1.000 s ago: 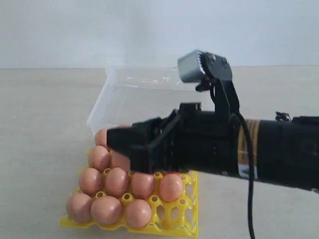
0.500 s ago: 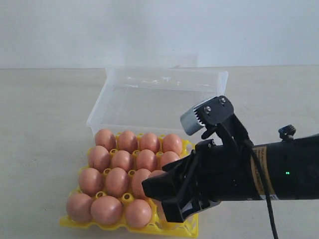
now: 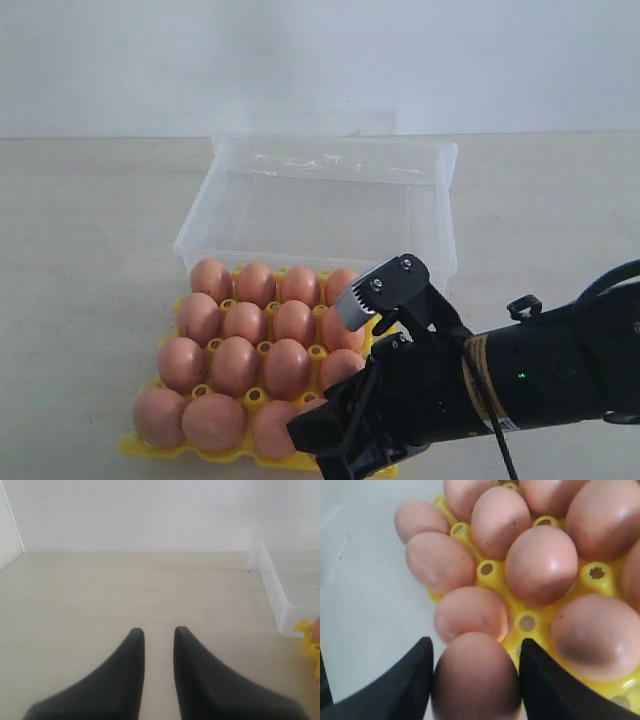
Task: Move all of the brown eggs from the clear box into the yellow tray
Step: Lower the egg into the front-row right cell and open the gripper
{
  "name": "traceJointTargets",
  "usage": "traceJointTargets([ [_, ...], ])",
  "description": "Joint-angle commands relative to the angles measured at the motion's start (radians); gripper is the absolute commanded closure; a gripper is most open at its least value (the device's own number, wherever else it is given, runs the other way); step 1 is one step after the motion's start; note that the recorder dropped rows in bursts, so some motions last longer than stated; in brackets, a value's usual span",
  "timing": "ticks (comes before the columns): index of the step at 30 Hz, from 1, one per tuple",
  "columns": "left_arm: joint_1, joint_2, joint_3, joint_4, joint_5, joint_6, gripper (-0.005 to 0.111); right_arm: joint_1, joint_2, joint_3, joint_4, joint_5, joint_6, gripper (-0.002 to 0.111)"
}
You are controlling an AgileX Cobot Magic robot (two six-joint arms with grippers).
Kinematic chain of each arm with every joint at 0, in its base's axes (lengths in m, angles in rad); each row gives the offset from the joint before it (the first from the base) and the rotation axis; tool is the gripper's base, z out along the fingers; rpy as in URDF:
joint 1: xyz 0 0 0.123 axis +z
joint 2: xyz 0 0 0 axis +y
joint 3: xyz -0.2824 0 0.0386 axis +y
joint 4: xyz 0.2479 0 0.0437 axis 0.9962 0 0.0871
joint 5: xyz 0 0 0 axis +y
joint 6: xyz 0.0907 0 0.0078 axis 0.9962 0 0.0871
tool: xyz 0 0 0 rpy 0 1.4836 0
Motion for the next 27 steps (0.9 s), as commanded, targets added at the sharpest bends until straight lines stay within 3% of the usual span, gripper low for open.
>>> traceJointTargets([
  [1, -0.009, -0.002, -0.001, 0.002, -0.001, -0.005, 0.085, -0.007, 0.001, 0.003, 0.093, -0.021, -0.119, 0.109],
  [10, -0.009, -0.002, -0.001, 0.002, -0.001, -0.005, 0.085, -0.007, 0.007, 0.003, 0.238, 0.062, -0.297, 0.107],
  [20, -0.009, -0.002, -0.001, 0.002, -0.001, -0.005, 0.085, -0.007, 0.007, 0.003, 0.247, 0.071, -0.304, 0.073],
  [27, -0.009, -0.002, -0.001, 0.002, -0.001, -0.005, 0.085, -0.007, 0.007, 0.003, 0.247, 0.071, -0.304, 0.067],
])
